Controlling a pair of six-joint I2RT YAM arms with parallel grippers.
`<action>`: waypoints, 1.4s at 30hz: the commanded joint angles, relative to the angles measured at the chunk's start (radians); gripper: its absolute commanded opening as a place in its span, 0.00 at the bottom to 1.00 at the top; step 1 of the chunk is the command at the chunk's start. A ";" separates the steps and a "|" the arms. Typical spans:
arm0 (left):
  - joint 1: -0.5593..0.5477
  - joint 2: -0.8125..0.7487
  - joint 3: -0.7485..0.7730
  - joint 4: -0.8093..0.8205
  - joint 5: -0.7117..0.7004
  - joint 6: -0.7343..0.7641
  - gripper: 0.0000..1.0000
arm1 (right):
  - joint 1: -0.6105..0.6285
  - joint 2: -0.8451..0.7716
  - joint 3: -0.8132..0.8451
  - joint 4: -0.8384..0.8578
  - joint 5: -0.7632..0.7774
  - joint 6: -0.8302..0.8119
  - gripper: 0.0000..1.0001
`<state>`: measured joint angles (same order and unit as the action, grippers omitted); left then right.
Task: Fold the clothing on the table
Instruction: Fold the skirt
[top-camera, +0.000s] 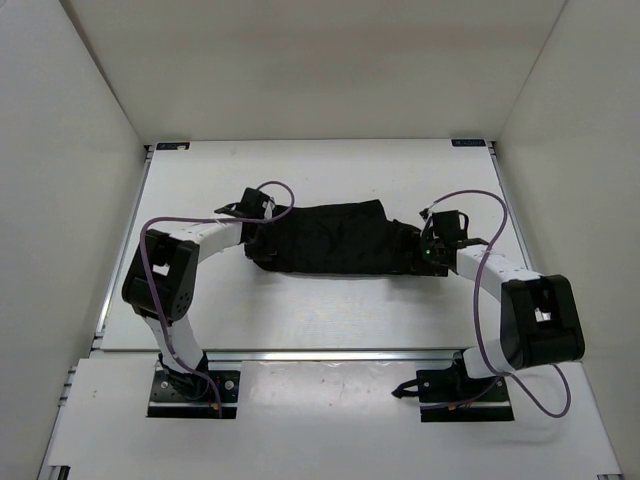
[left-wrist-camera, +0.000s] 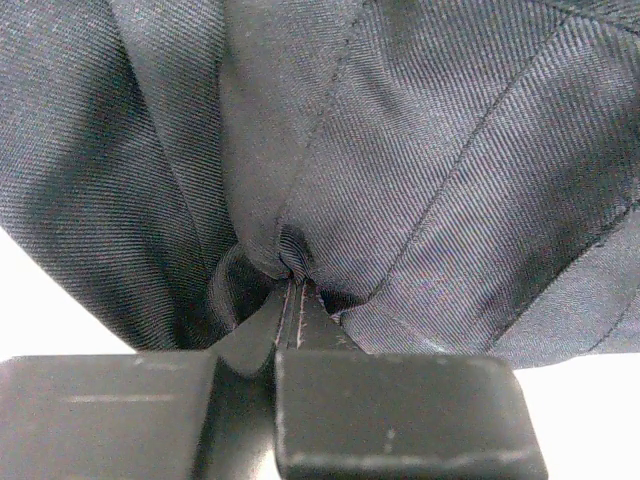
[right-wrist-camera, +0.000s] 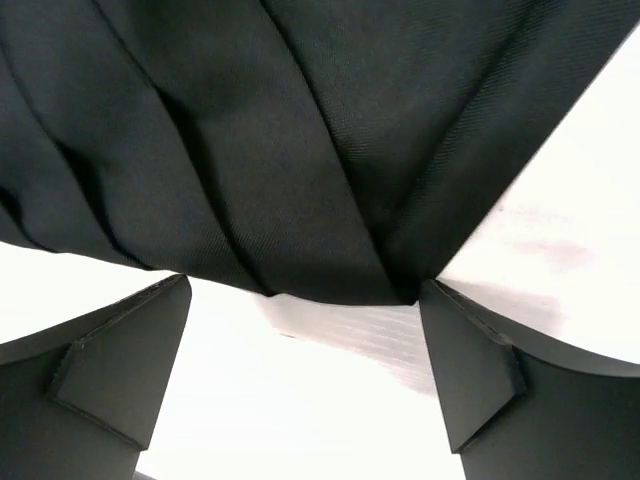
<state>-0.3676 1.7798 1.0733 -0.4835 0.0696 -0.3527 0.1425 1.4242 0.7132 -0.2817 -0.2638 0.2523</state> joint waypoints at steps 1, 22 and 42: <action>-0.024 -0.013 -0.021 -0.007 0.047 -0.031 0.00 | 0.002 0.039 0.005 0.038 -0.020 0.013 0.95; -0.018 0.018 -0.016 -0.036 0.038 -0.039 0.00 | -0.024 0.231 0.089 0.113 -0.003 0.044 0.14; -0.130 0.182 0.160 0.095 0.269 -0.225 0.00 | 0.189 0.119 0.650 -0.056 -0.046 -0.084 0.00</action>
<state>-0.4873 1.9194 1.2022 -0.4252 0.2539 -0.5186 0.2714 1.5639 1.3296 -0.3405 -0.2630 0.1894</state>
